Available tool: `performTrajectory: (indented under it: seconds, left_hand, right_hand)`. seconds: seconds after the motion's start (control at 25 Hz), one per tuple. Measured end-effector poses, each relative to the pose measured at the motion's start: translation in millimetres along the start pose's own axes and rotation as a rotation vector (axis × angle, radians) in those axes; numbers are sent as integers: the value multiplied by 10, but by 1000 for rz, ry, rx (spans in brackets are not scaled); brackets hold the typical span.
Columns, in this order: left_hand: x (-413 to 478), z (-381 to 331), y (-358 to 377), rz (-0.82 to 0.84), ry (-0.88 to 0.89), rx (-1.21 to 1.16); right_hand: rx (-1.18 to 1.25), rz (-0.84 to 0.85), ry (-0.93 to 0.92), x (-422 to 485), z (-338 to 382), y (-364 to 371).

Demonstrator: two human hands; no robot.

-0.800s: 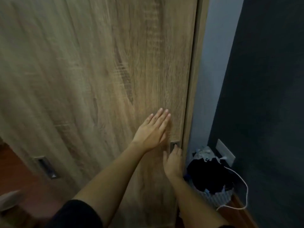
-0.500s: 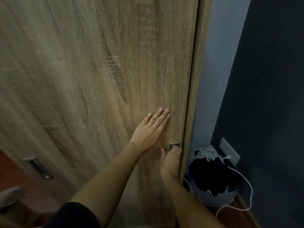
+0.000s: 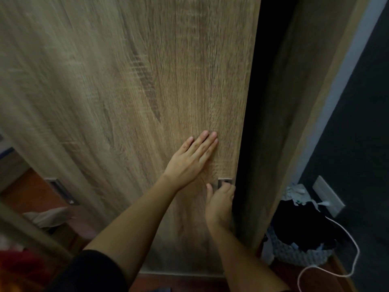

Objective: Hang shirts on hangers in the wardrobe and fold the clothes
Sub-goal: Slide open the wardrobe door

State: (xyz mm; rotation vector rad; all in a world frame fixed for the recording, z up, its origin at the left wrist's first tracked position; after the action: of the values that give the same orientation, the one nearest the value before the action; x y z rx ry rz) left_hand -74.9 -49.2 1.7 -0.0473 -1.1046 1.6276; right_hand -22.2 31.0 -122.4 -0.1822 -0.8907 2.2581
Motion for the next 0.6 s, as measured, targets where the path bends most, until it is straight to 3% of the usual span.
performTrajectory:
  seconds: [0.6]
  left_hand:
    - [-1920, 2305, 614, 63, -86, 13]
  right_hand:
    - [167, 140, -120, -1041, 1886, 2026]
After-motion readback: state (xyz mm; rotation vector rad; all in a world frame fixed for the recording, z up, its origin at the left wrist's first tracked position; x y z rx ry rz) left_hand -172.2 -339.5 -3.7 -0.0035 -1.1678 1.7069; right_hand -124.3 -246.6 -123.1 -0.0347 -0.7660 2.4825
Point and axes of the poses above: each hand's wrist, its own x-axis towards the middle knuckle, its own y-axis out of the palm, z = x × y, the point moved 5 cm from there along x, towards the middle knuckle, and after that the axes turned 15 degrees about z, right-handed, at the moved point
